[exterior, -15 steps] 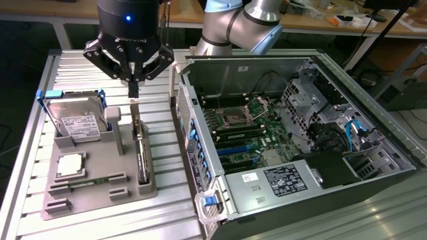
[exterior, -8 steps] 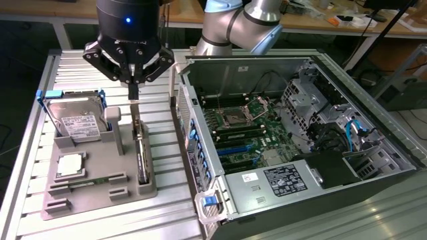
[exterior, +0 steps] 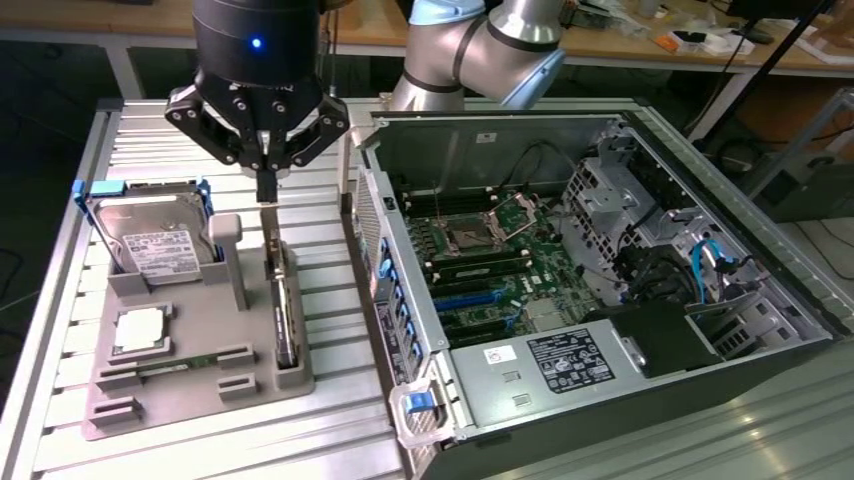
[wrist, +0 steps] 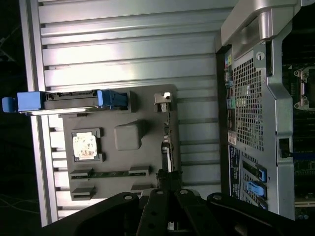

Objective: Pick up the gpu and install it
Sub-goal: 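Pick up the gpu and move the gpu toward the slot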

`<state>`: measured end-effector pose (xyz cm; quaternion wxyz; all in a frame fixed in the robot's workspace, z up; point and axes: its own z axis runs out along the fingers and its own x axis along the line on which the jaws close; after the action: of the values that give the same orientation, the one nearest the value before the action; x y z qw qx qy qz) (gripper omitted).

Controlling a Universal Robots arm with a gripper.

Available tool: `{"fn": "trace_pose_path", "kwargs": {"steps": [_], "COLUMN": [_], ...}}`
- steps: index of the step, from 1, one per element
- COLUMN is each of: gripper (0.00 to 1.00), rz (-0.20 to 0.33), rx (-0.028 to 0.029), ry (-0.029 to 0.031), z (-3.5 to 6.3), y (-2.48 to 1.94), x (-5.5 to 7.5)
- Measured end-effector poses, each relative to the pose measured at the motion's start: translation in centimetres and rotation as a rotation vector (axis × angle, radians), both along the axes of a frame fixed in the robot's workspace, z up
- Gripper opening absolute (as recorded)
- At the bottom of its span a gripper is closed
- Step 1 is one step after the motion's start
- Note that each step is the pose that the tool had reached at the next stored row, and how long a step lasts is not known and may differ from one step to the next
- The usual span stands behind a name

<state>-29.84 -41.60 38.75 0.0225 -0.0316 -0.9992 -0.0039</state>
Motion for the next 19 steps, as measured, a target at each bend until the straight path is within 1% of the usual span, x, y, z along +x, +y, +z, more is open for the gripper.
{"fn": "trace_pose_path", "kwargs": {"steps": [4, 6, 11, 15, 19], "gripper": [0.11, 0.11, 0.11, 0.11, 0.11], "rz": [0.000, 0.000, 0.000, 0.000, 0.000], "rx": [-0.0012, -0.0032, -0.0127, -0.0189, -0.0230], "ry": [-0.0001, 0.0000, 0.0000, 0.0000, 0.0001], "z": [0.00, 0.00, -0.01, -0.02, -0.03], "y": [-0.11, -0.24, -0.79, -0.96, -1.24], "x": [0.0, 0.0, 0.0, 0.0, 0.0]}}
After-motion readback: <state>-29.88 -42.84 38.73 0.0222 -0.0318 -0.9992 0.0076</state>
